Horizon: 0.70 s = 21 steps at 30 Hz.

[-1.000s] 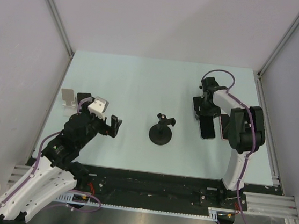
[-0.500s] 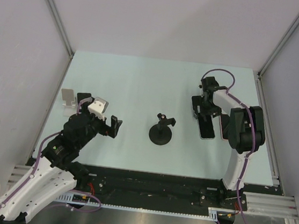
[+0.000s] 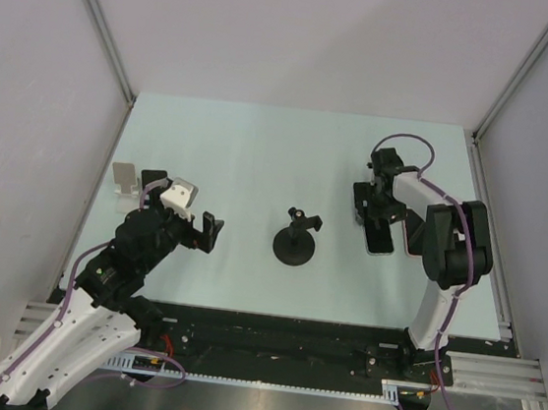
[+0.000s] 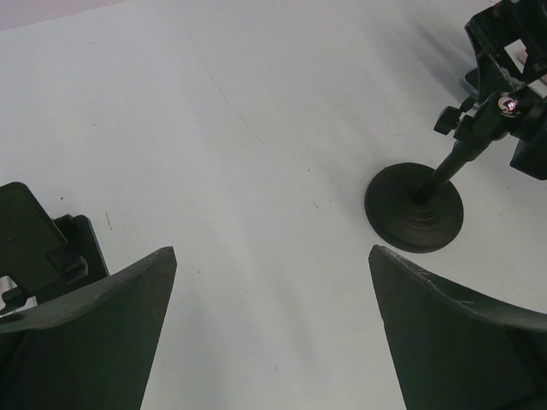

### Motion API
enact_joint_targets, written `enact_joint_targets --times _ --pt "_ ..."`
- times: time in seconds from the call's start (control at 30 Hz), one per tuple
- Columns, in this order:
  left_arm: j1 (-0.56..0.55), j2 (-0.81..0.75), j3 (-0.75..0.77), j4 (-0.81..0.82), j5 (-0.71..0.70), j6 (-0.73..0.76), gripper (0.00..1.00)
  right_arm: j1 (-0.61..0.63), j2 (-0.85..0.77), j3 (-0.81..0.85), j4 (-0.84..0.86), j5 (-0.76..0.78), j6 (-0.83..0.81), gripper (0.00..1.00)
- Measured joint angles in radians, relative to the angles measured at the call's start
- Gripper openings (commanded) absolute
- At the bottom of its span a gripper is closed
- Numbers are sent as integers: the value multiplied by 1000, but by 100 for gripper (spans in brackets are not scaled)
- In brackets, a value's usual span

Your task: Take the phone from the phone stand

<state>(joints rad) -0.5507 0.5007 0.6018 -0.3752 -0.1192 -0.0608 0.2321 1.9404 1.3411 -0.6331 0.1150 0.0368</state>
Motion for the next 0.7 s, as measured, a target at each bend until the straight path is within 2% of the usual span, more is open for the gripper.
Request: enact_joint_targets --times 0.13,0.27,0.37,0.7 --pt "1 -3 0 0 1 0 100 -3 -34 -48 1 -1 7 79" --pt "1 -7 0 0 3 0 100 -13 -52 -71 13 -4 8 62" --pt "2 -7 0 0 4 0 100 -21 -56 -76 18 -13 6 54" --pt "2 -10 0 0 18 0 100 -86 -61 -83 18 -16 -14 54"
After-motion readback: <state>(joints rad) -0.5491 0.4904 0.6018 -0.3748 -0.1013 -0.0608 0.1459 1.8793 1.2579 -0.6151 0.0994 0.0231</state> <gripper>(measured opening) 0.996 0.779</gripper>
